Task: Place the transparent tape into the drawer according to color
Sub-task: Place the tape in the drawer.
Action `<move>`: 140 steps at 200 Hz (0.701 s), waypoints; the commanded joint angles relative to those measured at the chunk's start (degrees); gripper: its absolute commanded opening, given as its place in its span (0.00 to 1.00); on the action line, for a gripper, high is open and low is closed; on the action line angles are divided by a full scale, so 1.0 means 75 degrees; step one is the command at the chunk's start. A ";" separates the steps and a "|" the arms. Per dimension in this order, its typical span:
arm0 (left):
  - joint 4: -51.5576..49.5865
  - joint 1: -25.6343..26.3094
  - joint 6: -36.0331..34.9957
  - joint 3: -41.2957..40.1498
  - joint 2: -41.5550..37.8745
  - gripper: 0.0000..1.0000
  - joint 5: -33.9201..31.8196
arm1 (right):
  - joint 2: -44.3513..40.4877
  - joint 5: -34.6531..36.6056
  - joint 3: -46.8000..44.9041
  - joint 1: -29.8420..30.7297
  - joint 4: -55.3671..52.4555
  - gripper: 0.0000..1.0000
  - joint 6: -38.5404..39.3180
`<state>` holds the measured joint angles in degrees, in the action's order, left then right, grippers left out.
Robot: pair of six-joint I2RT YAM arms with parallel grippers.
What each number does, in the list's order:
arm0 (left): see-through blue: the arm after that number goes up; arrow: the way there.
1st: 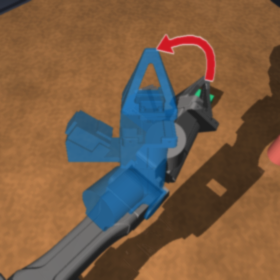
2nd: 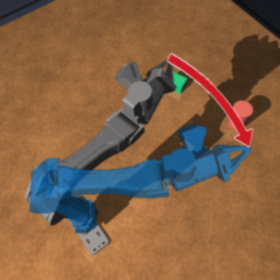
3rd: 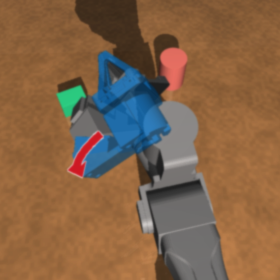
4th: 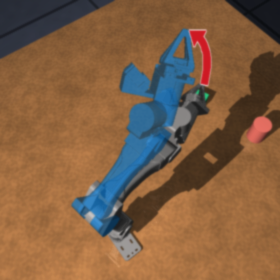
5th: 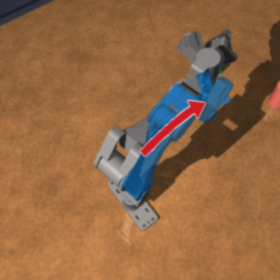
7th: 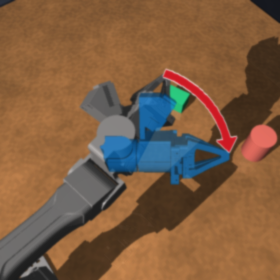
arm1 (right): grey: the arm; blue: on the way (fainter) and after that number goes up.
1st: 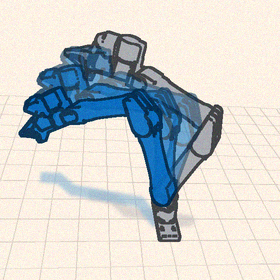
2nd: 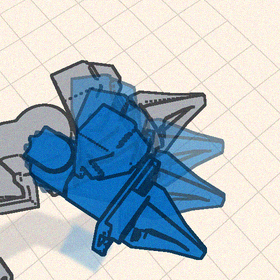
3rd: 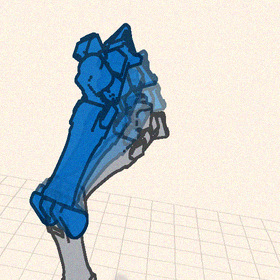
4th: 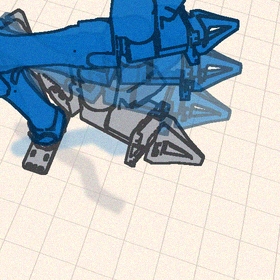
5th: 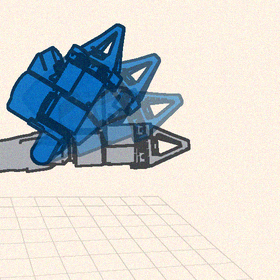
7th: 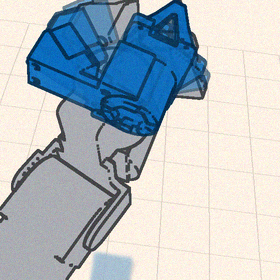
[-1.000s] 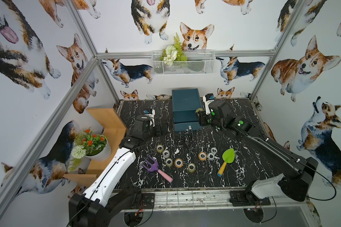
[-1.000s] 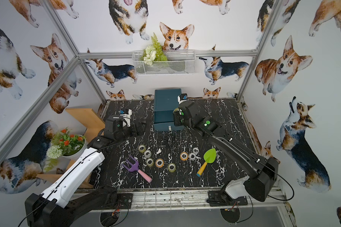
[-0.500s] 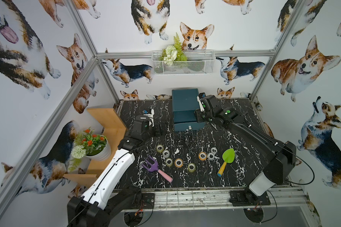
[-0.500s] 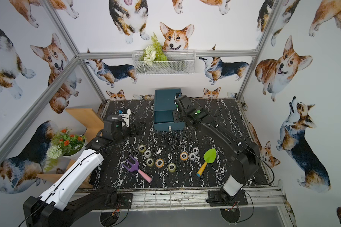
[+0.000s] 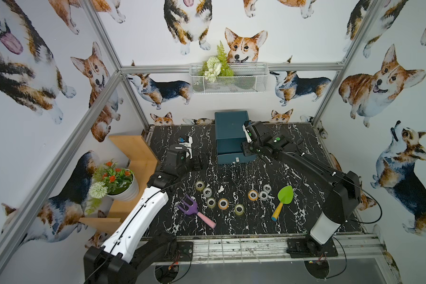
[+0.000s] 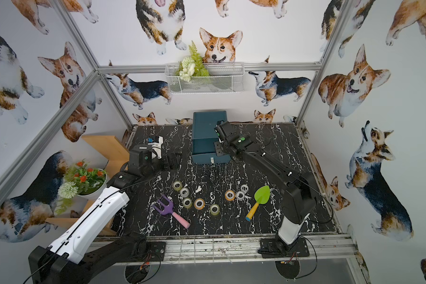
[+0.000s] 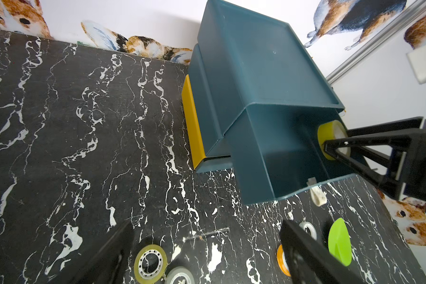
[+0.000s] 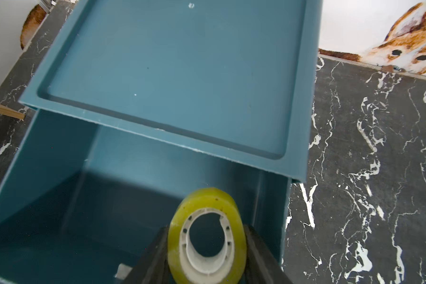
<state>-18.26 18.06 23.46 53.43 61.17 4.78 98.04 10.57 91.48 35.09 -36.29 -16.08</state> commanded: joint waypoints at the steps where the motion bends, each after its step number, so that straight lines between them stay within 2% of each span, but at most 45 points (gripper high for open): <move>1: -0.0027 -0.0003 -0.0139 0.0001 -0.0020 0.99 -0.0071 | 0.0041 0.0091 0.0082 -0.0010 -0.0026 0.52 0.0093; 53: -0.0049 0.0004 -0.0164 0.0001 -0.0026 0.99 -0.0069 | -0.0078 -0.0016 0.0282 -0.0011 0.0156 0.61 0.0023; 80: -0.0055 -0.0003 -0.0190 0.0001 0.0000 0.99 -0.0074 | -0.0251 -0.0063 0.0447 -0.0006 0.0119 0.61 -0.0053; 112: -0.0049 0.0000 -0.0200 0.0000 0.0076 0.99 -0.0031 | -0.1092 -0.0092 0.0070 -0.0014 0.0589 0.61 -0.0261; 140: -0.0085 0.0013 -0.0155 -0.0028 0.0163 0.99 -0.0059 | -0.2359 -0.0658 -0.1213 -0.0002 0.1696 0.61 -0.0474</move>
<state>-18.31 18.06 22.63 53.43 61.95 4.71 86.37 9.43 88.60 35.09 -32.01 -17.54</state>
